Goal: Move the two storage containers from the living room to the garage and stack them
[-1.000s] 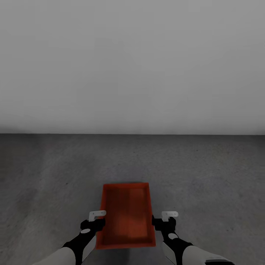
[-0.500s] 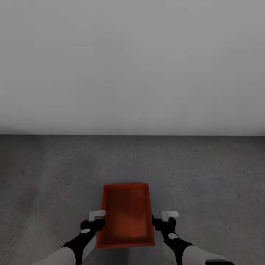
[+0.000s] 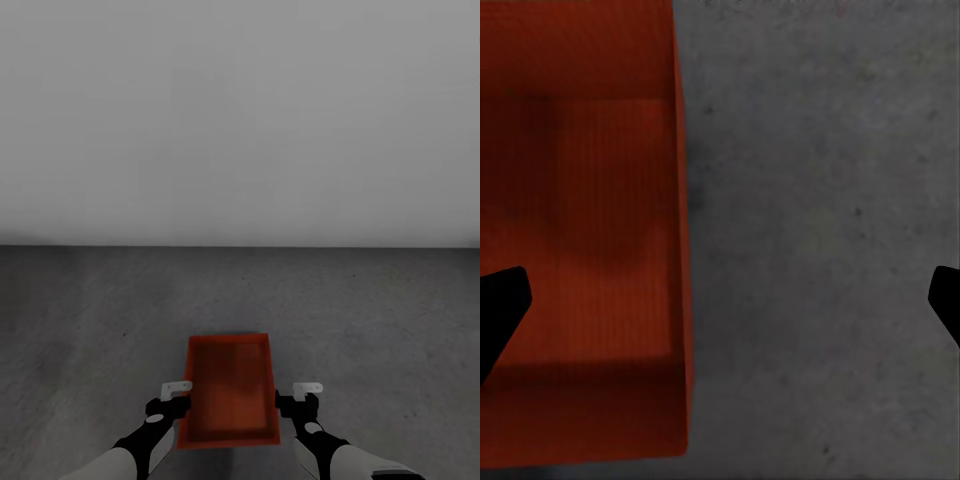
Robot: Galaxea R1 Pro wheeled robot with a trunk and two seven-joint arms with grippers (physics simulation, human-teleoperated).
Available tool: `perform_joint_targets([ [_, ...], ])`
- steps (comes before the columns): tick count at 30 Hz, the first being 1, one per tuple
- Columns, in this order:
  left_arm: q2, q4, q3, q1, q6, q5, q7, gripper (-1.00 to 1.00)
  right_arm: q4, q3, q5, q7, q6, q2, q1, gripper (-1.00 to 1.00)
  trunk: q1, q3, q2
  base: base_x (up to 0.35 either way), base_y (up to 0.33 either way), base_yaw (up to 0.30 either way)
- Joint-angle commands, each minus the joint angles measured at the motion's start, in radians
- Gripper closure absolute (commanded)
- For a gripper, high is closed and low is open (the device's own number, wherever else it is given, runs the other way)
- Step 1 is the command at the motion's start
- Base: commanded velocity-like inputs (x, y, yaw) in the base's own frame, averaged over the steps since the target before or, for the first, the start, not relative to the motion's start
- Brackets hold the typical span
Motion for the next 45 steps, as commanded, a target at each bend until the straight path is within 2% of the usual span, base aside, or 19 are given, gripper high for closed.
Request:
perform_joint_targets([
  [1, 0.000, 0.001, -0.001, -0.001, -0.004, 0.003, 0.003, -1.00, 0.001, -0.003, 0.010, -0.007, -0.002, 0.000, -0.001, -1.00, -0.004, 0.003, 0.007, 0.000, 0.000, 0.000],
  [45, 0.001, 0.001, -0.001, 0.000, -0.004, 0.003, 0.001, -1.00, 0.001, -0.003, 0.009, -0.007, -0.001, 0.000, -0.001, -1.00, -0.173, 0.141, 0.315, 0.000, 0.000, 0.000],
])
